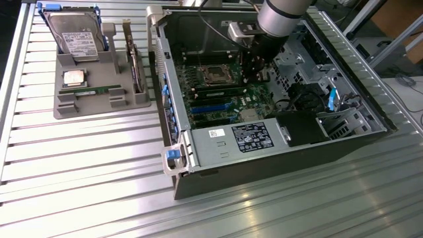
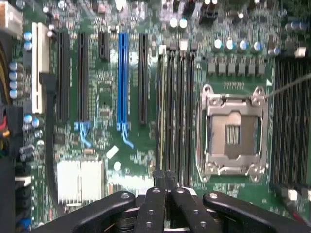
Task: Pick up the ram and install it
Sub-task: 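Press down the ram until it locks into place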
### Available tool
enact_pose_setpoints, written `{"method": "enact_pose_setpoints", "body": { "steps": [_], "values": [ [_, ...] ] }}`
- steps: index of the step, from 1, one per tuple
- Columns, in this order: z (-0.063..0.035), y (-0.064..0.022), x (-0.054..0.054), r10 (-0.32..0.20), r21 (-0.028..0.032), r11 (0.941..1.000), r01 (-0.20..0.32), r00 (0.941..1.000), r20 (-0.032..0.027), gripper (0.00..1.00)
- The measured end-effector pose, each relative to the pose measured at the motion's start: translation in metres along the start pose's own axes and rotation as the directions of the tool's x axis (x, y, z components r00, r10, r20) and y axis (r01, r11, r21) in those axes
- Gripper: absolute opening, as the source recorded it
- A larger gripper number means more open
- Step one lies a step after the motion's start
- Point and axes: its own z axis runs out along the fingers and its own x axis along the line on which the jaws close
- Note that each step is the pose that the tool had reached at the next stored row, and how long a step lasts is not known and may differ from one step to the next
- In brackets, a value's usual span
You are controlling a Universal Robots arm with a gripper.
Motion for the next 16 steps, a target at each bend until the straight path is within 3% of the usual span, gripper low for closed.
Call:
{"method": "enact_pose_setpoints", "body": {
  "steps": [7, 9, 14, 16],
  "values": [
    [-0.0015, -0.0178, 0.0, 0.0, -0.0011, 1.0, 0.0, 1.0, 0.0, 0.11],
    [-0.0076, -0.0268, 0.0, 0.0, -0.0011, 1.0, 0.0, 1.0, 0.0001, 0.11],
    [-0.0173, -0.0341, 0.0, 0.0, -0.001, 1.0, 0.0, 1.0, 0.0001, 0.11],
    [-0.0293, -0.034, 0.0, 0.0, -0.001, 1.0, 0.0, 1.0, 0.0, 0.11]
  ]
}}
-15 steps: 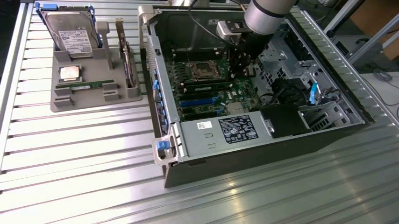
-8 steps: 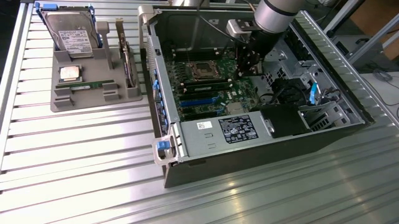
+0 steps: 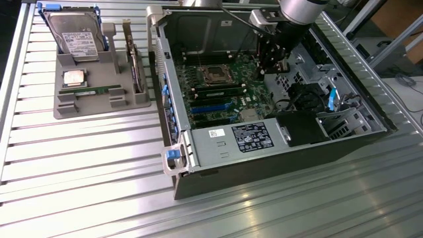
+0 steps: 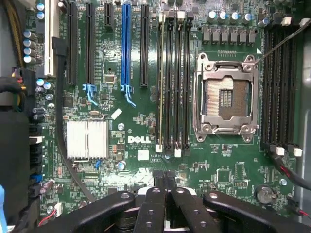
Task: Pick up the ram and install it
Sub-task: 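Press down the ram until it locks into place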
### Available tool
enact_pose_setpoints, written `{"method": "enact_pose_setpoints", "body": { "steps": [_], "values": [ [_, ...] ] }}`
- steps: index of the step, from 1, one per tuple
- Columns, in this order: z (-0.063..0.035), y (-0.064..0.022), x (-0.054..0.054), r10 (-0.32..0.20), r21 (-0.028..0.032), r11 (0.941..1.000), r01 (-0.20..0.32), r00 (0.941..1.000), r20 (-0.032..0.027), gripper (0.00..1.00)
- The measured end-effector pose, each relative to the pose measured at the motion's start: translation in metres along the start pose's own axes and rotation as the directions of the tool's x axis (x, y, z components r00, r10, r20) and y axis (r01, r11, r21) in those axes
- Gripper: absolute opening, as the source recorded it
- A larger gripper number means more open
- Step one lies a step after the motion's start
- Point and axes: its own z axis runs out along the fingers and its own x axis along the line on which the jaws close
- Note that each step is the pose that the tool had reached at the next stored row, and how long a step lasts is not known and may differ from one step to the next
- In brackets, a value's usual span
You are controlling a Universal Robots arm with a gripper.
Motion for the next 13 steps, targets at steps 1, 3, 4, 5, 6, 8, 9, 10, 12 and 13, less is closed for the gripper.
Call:
{"method": "enact_pose_setpoints", "body": {
  "steps": [1, 3, 4, 5, 6, 8, 9, 10, 12, 13],
  "values": [
    [-0.0061, 0.0002, 0.0, 0.0, 0.0, 1.0, 0.0, 1.0, 0.0001, 0.11],
    [-0.0141, 0.0005, 0.0, 0.0, 0.0, 1.0, 0.0, 1.0, 0.0001, 0.11],
    [-0.019, 0.0007, 0.0, 0.0, 0.0, 1.0, 0.0, 1.0, 0.0001, 0.11],
    [-0.0221, 0.0008, -0.001, 0.0, 0.0, 1.0, 0.0, 1.0, 0.0, 0.11],
    [-0.0221, 0.0008, -0.001, 0.0, 0.0, 1.0, 0.0, 1.0, 0.0002, 0.11],
    [-0.0221, 0.0008, -0.001, 0.0, 0.0, 1.0, 0.0, 1.0, 0.0001, 0.11],
    [-0.0221, 0.0008, -0.001, 0.0, 0.0, 1.0, 0.0, 1.0, 0.0001, 0.11],
    [-0.0222, 0.0008, -0.001, 0.0, 0.0, 1.0, 0.0, 1.0, 0.0001, 0.11],
    [-0.0222, 0.0008, -0.001, 0.0, 0.0, 1.0, 0.0, 1.0, 0.0001, 0.11],
    [-0.0221, 0.0008, -0.001, 0.0, 0.0, 1.0, 0.0, 1.0, 0.0001, 0.11]
  ]
}}
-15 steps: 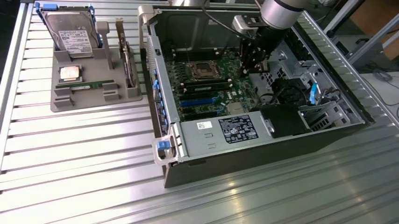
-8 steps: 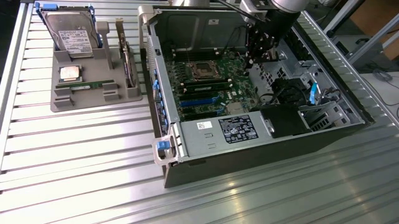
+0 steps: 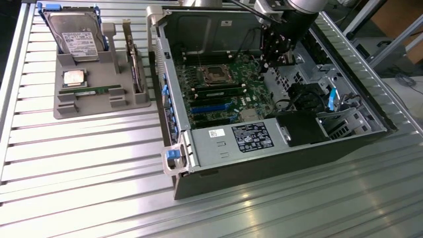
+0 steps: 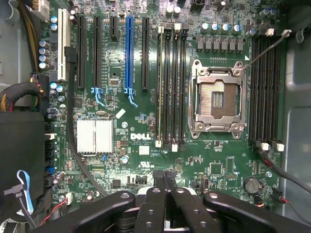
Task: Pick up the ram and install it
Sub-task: 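Press down the ram until it locks into place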
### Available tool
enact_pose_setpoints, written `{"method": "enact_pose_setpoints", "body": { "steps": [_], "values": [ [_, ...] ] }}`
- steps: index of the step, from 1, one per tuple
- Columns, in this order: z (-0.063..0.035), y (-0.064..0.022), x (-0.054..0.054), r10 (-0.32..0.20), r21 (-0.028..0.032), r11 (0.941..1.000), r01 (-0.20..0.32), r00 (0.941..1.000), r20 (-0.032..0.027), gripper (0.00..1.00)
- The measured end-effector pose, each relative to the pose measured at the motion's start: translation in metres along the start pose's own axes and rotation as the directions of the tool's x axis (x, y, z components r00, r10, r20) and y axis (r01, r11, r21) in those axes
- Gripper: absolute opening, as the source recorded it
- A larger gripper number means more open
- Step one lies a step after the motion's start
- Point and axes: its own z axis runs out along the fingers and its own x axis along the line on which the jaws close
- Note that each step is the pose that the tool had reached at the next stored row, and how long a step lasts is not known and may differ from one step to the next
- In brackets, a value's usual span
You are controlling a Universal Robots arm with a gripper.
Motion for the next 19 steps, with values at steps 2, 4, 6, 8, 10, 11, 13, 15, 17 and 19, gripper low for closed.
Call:
{"method": "enact_pose_setpoints", "body": {
  "steps": [2, 4, 6, 8, 10, 11, 13, 15, 17, 19],
  "values": [
    [0.0, 0.0, 0.0, 0.0, 0.0, 1.0, 0.0, 1.0, 0.0, 0.11],
    [0.0, 0.0, 0.0, 0.0, 0.0, 1.0, 0.0, 1.0, -0.0001, 0.11],
    [0.0, 0.0, 0.0, 0.001, 0.0, 1.0, -0.001, 1.0, -0.0001, 0.11],
    [0.0, 0.0, 0.0, 0.011, 0.0003, 0.9999, -0.011, 0.9999, 0.0004, 0.11],
    [0.0, 0.0, 0.0, 0.036, 0.0008, 0.9994, -0.036, 0.9994, 0.0013, 0.11],
    [0.0, 0.0, 0.0, 0.056, 0.0012, 0.9984, -0.056, 0.9984, 0.0021, 0.11],
    [0.0, 0.0, 0.0, 0.096, 0.002, 0.9954, -0.096, 0.9954, 0.0035, 0.11],
    [0.0, 0.0, 0.0, 0.127, 0.0027, 0.992, -0.127, 0.9919, 0.0047, 0.11],
    [0.0001, 0.0, 0.0, 0.15, 0.0031, 0.9887, -0.15, 0.9887, 0.0056, 0.11],
    [0.0001, 0.0, 0.0, 0.181, 0.0036, 0.9835, -0.181, 0.9835, 0.0069, 0.11]
  ]
}}
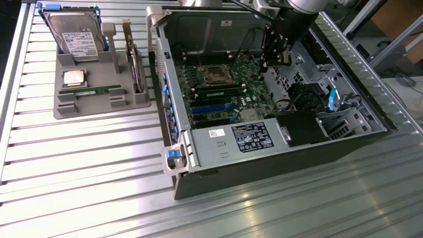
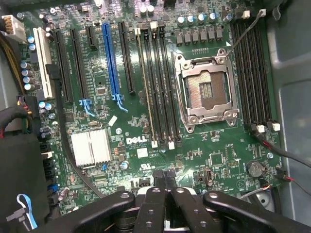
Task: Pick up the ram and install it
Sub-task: 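Press down the ram until it locks into place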
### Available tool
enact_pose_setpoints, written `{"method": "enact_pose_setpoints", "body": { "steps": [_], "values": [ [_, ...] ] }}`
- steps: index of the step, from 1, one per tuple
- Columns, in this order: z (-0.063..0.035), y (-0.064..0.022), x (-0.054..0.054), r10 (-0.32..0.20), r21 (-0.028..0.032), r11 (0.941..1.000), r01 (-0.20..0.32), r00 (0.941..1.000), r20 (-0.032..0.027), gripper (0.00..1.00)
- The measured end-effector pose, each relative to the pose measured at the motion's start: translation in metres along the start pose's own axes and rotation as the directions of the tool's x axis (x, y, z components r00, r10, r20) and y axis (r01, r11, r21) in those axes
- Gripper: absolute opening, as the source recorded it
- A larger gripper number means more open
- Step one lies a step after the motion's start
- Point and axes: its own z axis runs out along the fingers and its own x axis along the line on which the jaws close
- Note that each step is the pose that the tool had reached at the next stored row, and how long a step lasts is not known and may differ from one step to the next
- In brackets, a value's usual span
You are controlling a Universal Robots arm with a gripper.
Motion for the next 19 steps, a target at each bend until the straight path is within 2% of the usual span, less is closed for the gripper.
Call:
{"method": "enact_pose_setpoints", "body": {
  "steps": [7, 19],
  "values": [
    [0.0, 0.0, 0.0, 0.038, 0.0008, 0.9993, -0.038, 0.9993, 0.0014, 0.11],
    [0.0001, -0.0005, -0.0001, 0.111, 0.0023, 0.9938, -0.111, 0.9938, 0.0043, 0.11]
  ]
}}
